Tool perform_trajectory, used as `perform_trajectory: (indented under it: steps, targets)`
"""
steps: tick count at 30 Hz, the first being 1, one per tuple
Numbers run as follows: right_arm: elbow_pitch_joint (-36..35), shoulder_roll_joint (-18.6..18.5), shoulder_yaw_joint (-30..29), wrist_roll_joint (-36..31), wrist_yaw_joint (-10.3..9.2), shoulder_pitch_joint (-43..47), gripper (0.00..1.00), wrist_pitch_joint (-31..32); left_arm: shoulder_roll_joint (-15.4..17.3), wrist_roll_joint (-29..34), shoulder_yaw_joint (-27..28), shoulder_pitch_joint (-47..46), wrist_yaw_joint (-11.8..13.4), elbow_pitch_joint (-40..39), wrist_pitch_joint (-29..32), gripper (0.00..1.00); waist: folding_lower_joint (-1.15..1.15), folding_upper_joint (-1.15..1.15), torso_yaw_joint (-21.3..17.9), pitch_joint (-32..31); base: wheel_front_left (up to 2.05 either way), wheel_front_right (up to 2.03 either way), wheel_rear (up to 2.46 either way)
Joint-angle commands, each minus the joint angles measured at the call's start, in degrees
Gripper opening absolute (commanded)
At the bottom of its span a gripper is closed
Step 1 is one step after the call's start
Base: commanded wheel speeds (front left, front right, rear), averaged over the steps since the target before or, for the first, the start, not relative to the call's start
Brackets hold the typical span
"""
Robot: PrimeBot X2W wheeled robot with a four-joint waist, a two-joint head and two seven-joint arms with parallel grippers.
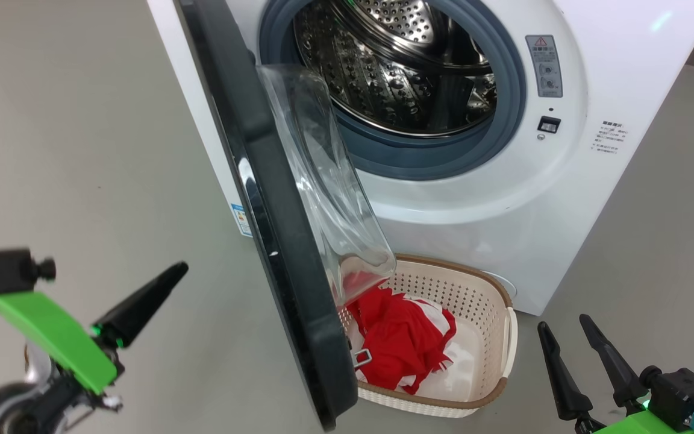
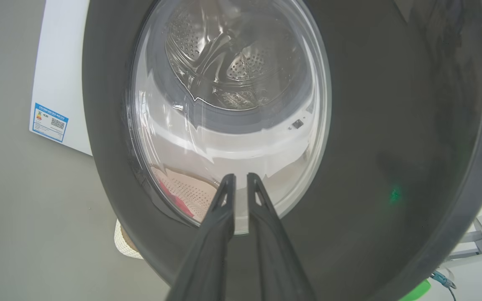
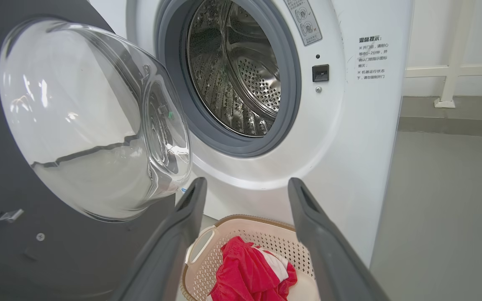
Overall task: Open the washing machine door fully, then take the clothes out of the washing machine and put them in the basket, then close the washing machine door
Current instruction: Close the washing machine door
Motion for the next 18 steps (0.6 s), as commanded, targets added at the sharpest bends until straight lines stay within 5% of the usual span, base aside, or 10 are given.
perform_trajectory:
  steps: [1,5,8,9,18]
  targets:
    - [-1.2,-0.6,1.2,-0.4,0.36,-1.1,1.00,-0.4,1.8,-0.3,2.8,-0.6,-0.4,-0.7,-1.1,0.26,0.00,0.00,0.2,-0.2,0.00,0.00,0.00]
    - [-1.2,-0.6,1.2,-0.3,0.36,-0.8,1.00,-0.4,1.1,-0.3,2.6,2.5,-0.4,0.6,-4.4,0.47,0.00,0.00,0.5,-0.6,0.00,0.00,0.00]
    - [-1.2,-0.7,1.3,-0.3,0.36,-0.7,1.00,-0.4,0.0,-1.3,2.6,4.5,-0.4,1.9,-6.8,0.93,0.00,0.00,0.7,-0.6,0.00,0.00,0.00]
    - [-1.2,-0.7,1.3,-0.3,0.36,-0.7,1.00,-0.4,-0.4,-1.7,2.5,5.1,-0.4,2.3,-7.5,1.00,0.00,0.00,0.7,-0.6,0.00,0.00,0.00]
    - [-1.0,-0.8,1.6,-0.1,0.36,-0.8,1.00,-0.4,-2.6,-4.1,2.0,9.1,-0.4,6.1,-13.8,1.00,0.00,0.00,0.9,-0.7,0.00,0.00,0.00]
